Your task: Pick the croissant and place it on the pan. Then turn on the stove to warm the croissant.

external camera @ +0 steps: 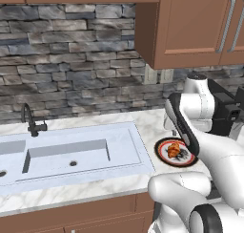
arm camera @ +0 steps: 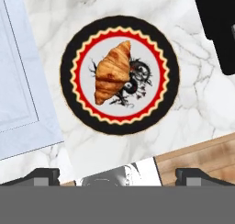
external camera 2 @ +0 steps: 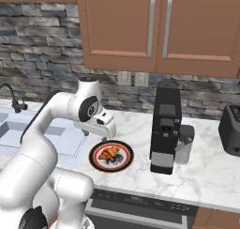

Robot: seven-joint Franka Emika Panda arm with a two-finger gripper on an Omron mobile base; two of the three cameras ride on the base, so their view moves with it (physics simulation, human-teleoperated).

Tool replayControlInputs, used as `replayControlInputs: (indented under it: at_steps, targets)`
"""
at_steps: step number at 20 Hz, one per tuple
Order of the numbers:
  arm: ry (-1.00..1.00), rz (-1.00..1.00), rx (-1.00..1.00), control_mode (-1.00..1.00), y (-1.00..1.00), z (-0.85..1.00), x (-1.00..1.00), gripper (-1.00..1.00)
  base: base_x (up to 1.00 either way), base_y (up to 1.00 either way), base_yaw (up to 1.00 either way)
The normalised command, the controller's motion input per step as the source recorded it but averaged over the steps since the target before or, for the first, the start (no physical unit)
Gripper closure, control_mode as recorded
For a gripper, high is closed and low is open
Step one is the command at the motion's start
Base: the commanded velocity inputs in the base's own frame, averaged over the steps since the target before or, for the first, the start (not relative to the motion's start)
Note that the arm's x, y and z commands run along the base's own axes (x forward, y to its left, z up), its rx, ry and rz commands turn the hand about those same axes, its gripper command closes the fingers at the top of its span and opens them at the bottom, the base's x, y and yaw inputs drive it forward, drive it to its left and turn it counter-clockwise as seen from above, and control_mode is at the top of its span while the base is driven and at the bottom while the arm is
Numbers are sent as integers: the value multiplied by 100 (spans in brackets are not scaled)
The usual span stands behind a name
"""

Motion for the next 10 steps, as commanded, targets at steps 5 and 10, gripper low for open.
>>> replayControlInputs:
  at_steps: [5,10]
  targets:
    - [-4,-2,9,-100,-4,-33,3,-100,0,0,0]
    - [-5,-3,9,-100,-1,-23,12,-100,0,0,0]
